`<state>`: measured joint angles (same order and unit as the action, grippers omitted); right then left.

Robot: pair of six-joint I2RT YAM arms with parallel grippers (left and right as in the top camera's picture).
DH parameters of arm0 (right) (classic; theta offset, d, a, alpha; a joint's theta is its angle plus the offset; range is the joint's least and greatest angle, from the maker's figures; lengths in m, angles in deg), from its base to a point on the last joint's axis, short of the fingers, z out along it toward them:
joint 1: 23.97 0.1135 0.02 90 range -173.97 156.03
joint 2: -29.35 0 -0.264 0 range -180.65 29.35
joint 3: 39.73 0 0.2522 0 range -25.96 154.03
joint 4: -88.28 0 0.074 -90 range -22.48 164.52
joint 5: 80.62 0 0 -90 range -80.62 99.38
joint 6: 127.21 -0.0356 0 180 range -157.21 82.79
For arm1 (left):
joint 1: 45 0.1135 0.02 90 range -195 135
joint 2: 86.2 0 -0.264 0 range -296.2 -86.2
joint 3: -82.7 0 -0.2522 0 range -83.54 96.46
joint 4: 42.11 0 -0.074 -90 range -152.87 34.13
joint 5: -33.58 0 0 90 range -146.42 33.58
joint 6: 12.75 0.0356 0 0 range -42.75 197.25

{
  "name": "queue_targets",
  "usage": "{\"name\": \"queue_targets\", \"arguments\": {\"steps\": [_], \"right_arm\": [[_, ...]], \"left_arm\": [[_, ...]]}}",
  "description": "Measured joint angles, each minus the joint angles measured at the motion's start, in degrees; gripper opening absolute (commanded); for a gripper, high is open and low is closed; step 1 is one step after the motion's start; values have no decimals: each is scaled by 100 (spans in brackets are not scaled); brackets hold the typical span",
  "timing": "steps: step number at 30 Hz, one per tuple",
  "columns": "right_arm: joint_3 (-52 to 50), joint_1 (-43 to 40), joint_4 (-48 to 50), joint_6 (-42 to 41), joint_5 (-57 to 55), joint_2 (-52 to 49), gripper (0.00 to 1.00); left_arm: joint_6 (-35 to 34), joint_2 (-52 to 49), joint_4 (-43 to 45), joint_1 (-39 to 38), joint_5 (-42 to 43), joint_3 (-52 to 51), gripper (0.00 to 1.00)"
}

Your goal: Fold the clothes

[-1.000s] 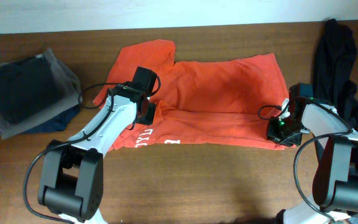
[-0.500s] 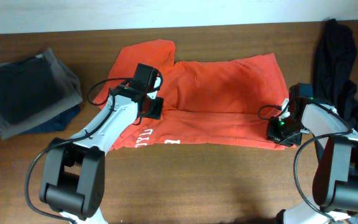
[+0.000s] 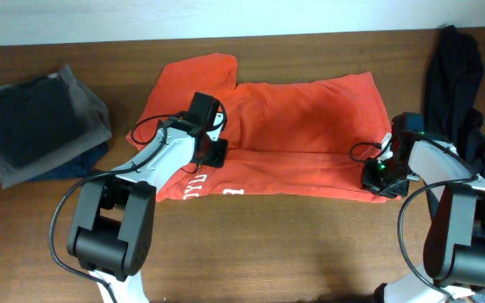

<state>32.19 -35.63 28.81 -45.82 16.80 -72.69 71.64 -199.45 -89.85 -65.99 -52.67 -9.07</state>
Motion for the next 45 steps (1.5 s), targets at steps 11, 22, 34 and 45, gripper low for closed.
{"name": "queue_targets", "arguments": {"steps": [11, 22, 34, 45], "right_arm": [[0, 0, -2, 4, 0, 0, 31], [0, 0, 0, 4, 0, 0, 31], [-4, 0, 0, 2, 0, 0, 31], [-4, 0, -9, 0, 0, -2, 31]], "left_arm": [[66, -2, 72, -7, -136, 520, 0], [595, -2, 219, -7, -599, 1248, 33], [501, -2, -1591, 131, -1486, 1248, 44], [-595, -2, -3097, 1036, -1464, 1246, 40]]}}
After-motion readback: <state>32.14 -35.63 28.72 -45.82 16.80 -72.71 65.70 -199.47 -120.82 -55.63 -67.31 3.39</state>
